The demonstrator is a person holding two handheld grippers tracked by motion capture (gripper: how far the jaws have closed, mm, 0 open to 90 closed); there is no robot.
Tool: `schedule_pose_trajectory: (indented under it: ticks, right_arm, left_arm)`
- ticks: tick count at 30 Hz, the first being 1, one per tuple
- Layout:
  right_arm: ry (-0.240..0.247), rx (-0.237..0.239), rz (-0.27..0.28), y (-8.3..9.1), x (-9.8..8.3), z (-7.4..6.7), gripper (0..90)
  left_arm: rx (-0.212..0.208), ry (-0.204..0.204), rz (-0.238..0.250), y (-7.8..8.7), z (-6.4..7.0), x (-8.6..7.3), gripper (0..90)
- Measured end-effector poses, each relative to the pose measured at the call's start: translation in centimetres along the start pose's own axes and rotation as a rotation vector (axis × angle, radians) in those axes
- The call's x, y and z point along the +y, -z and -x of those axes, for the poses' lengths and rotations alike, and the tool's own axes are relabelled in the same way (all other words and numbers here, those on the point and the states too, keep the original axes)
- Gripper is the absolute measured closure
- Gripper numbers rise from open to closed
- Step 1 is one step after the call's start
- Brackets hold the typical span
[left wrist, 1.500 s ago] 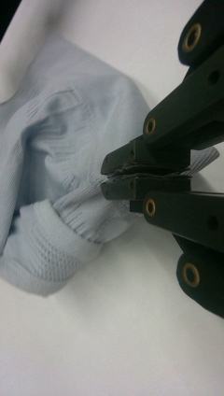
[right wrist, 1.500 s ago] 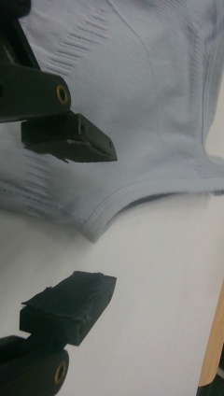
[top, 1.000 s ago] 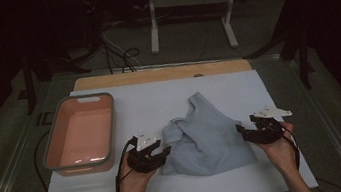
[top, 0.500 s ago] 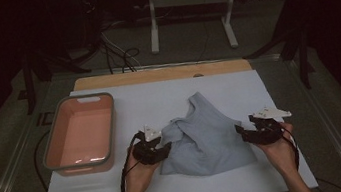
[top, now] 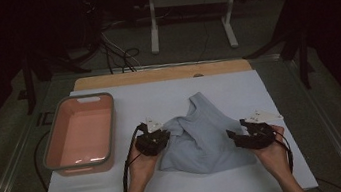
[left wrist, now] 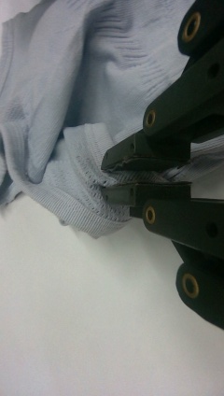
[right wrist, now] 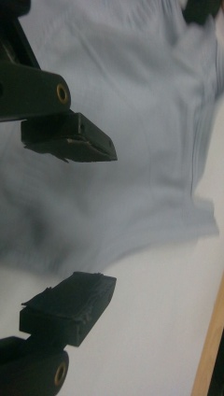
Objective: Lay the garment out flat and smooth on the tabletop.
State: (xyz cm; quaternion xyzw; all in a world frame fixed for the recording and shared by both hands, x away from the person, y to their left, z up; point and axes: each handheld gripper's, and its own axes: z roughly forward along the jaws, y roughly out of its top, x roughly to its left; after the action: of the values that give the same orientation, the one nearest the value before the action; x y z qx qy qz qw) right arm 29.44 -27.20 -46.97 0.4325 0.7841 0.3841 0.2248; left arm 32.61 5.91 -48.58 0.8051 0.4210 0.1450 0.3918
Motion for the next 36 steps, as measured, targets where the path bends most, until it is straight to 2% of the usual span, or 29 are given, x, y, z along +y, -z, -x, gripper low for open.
schedule_pose_trajectory:
  ticks: [7, 14, 21, 24, 30, 36]
  right_arm:
    - [0.035, 0.078, 0.005, -0.6, 0.6, -2.9, 33.6]
    - [0.063, 0.141, -0.007, -1.4, 0.8, -5.2, 34.5]
    - [0.107, 0.186, -0.027, -2.2, 1.0, -7.5, 39.6]
    - [0.118, 0.194, -0.033, -2.5, 0.9, -7.9, 43.3]
    - [0.14, 0.199, -0.062, -3.1, 0.6, -8.6, 58.1]
    - [0.147, 0.196, -0.073, -3.3, 0.5, -8.7, 65.4]
  left_arm:
    - [0.003, 0.02, 0.007, -0.2, -0.4, 0.2, 83.2]
    - [0.013, 0.034, 0.019, -0.4, -0.7, 0.7, 85.0]
    - [0.029, 0.05, 0.043, -0.2, -1.1, 1.6, 86.1]
    - [0.034, 0.056, 0.05, -0.1, -1.4, 2.0, 86.2]
    - [0.044, 0.074, 0.075, 0.1, -1.9, 2.6, 86.3]
    - [0.047, 0.097, 0.104, 0.3, -2.4, 3.3, 86.4]
